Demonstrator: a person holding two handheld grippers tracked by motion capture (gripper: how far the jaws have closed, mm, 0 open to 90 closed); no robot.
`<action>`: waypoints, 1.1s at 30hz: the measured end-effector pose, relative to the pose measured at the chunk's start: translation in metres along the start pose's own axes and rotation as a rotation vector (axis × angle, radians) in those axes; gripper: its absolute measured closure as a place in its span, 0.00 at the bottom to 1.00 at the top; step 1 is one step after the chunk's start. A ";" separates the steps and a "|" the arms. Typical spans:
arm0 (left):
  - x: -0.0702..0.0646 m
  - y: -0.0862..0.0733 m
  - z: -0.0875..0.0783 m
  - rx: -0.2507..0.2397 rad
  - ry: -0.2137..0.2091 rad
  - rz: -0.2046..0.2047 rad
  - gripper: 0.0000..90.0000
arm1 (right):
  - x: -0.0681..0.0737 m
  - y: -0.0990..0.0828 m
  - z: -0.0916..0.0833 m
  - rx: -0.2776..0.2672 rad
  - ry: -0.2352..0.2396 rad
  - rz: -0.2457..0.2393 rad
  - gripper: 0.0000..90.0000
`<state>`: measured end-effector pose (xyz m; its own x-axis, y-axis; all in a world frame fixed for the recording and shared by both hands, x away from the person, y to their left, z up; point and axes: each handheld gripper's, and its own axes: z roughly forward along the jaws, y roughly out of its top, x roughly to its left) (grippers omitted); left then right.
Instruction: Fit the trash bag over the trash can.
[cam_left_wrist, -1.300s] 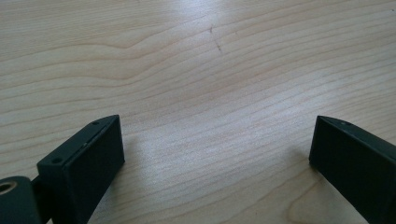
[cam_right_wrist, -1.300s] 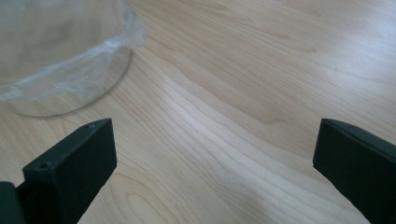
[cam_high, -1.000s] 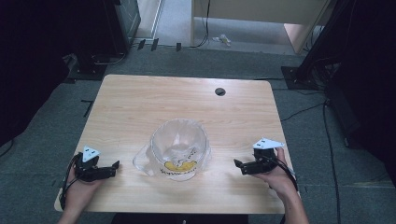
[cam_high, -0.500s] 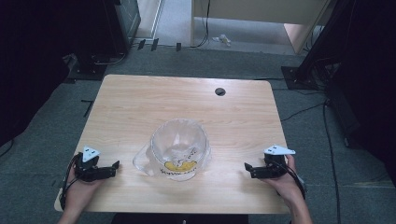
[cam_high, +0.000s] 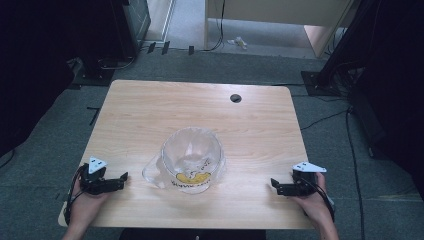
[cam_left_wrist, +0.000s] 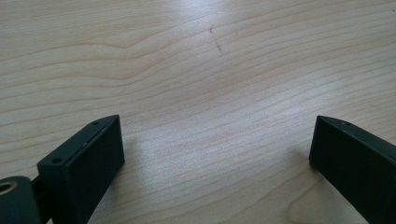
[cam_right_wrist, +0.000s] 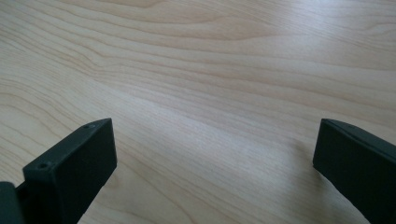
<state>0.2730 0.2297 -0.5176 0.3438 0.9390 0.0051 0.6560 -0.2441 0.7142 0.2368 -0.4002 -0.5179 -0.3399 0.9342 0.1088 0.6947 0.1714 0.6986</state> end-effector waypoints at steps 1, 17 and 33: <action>0.000 0.000 0.000 0.000 0.000 0.000 0.03 | -0.001 -0.001 -0.001 0.001 -0.002 0.001 0.00; 0.000 0.000 0.000 0.000 0.000 0.000 0.03 | -0.011 -0.019 -0.011 -0.035 -0.071 0.028 0.00; 0.000 0.000 0.000 0.000 0.000 0.000 0.03 | -0.014 -0.029 -0.020 -0.023 -0.156 0.036 0.00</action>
<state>0.2730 0.2297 -0.5176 0.3440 0.9390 0.0052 0.6560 -0.2443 0.7142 0.2087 -0.4249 -0.5260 -0.2112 0.9771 0.0246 0.6897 0.1311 0.7122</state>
